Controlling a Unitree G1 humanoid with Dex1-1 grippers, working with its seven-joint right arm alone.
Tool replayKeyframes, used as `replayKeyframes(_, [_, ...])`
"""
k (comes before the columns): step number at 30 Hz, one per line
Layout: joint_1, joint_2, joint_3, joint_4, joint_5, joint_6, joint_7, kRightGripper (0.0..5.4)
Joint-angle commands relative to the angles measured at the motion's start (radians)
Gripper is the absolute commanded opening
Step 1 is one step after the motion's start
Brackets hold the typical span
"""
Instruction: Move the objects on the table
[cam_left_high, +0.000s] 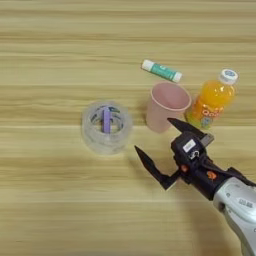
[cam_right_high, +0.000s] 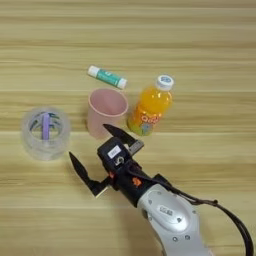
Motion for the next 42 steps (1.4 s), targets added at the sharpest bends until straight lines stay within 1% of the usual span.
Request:
replayKeyframes(1, [-0.049,-0.034,0.035,-0.05,-0.019,-0.015,0.014,5.37])
replayKeyframes(6, [-0.106,-0.052,0.075,-0.051,-0.052,-0.006,0.043,5.37])
replayKeyframes(9, [-0.16,-0.062,0.126,-0.028,-0.075,0.006,0.071,5.37])
replayKeyframes(12, [-0.217,-0.059,0.176,0.019,-0.117,-0.004,0.081,5.37])
replayKeyframes(21, [-0.344,-0.058,0.262,0.166,-0.183,-0.025,0.12,5.37])
replayKeyframes(25, [-0.375,-0.055,0.296,0.226,-0.206,-0.037,0.135,5.37])
replayKeyframes(30, [-0.4,-0.042,0.315,0.289,-0.217,-0.056,0.138,5.37])
replayKeyframes(32, [-0.405,-0.038,0.328,0.297,-0.223,-0.06,0.144,4.88])
replayKeyframes(34, [-0.411,-0.034,0.342,0.307,-0.229,-0.064,0.149,4.78])
replayKeyframes(35, [-0.415,-0.032,0.346,0.314,-0.23,-0.066,0.15,4.56])
replayKeyframes(39, [-0.421,-0.027,0.349,0.334,-0.225,-0.073,0.154,4.0])
replayKeyframes(42, [-0.419,-0.024,0.351,0.347,-0.22,-0.075,0.159,3.7])
